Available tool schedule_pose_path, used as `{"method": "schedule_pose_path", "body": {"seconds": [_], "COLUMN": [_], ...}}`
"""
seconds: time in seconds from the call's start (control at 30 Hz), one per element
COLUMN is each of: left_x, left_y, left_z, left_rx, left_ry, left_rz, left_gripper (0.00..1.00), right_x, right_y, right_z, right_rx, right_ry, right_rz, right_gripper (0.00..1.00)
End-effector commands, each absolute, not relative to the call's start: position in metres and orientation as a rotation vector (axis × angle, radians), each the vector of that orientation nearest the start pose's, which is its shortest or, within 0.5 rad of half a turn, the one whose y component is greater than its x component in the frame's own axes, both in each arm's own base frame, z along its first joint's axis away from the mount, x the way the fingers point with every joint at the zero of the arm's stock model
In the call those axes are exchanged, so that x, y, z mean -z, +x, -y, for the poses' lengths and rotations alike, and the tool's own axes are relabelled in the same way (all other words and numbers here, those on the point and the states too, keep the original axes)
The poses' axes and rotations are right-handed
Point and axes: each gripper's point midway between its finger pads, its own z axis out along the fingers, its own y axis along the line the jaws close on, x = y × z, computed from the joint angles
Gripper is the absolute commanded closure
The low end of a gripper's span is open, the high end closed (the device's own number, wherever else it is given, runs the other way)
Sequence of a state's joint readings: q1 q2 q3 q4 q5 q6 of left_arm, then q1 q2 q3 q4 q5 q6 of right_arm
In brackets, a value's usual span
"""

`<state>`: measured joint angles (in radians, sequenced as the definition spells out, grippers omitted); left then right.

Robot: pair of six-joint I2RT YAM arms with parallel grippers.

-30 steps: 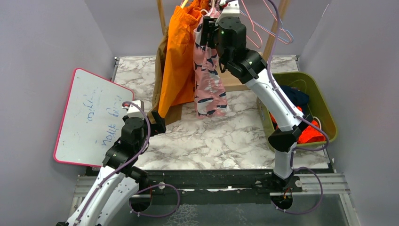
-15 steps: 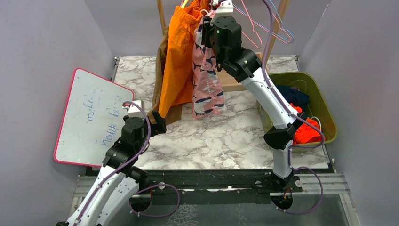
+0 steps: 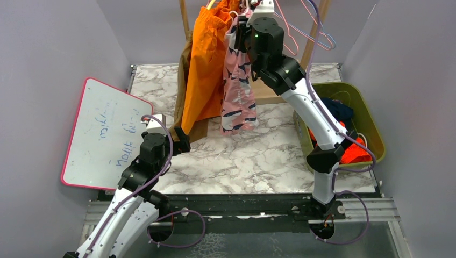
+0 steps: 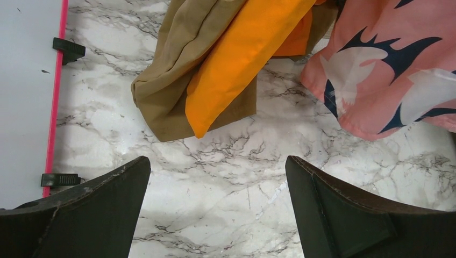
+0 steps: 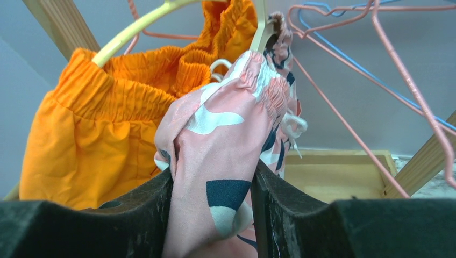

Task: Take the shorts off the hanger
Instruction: Pick up the hanger from the clothes rod.

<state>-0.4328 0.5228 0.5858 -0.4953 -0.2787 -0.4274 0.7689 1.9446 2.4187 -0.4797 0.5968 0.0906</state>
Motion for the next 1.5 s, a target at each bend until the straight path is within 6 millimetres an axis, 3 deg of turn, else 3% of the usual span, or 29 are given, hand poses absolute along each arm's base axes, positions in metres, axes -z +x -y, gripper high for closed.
{"method": "schedule_pose_path", "body": {"seconds": [0.0,0.13,0.43,0.73,0.83,1.17,1.47], "left_x": [-0.185,-0.186,-0.187,-0.189,-0.189,-0.189,-0.188], "left_y": [0.235,0.235,0.234,0.234,0.234,0.234,0.234], "left_z": [0.075,0.075,0.076,0.075,0.075,0.075,0.075], "left_rx": [0.292,0.294,0.301,0.303,0.303,0.302,0.302], "left_ry": [-0.159,-0.160,-0.157,-0.159,-0.162,-0.159,-0.159], "left_rz": [-1.972,-1.970,-1.968,-1.957,-1.955,-1.956,-1.960], "left_gripper": [0.01,0.01,0.01,0.01,0.01,0.01,0.01], "right_x": [-0.545,-0.564,-0.580,-0.581,-0.585,-0.595,-0.612], "right_y": [0.419,0.405,0.390,0.419,0.420,0.404,0.381], "right_z": [-0.276,-0.279,-0.281,-0.272,-0.277,-0.293,-0.288], "right_rx": [-0.316,-0.393,-0.468,-0.536,-0.607,-0.696,-0.710], "right_ry": [0.015,-0.025,-0.070,-0.085,-0.132,-0.244,-0.306], "right_rz": [-1.440,-1.404,-1.372,-1.345,-1.322,-1.267,-1.197], "right_gripper": [0.99,0.99,0.99,0.99,0.99,0.99,0.99]}}
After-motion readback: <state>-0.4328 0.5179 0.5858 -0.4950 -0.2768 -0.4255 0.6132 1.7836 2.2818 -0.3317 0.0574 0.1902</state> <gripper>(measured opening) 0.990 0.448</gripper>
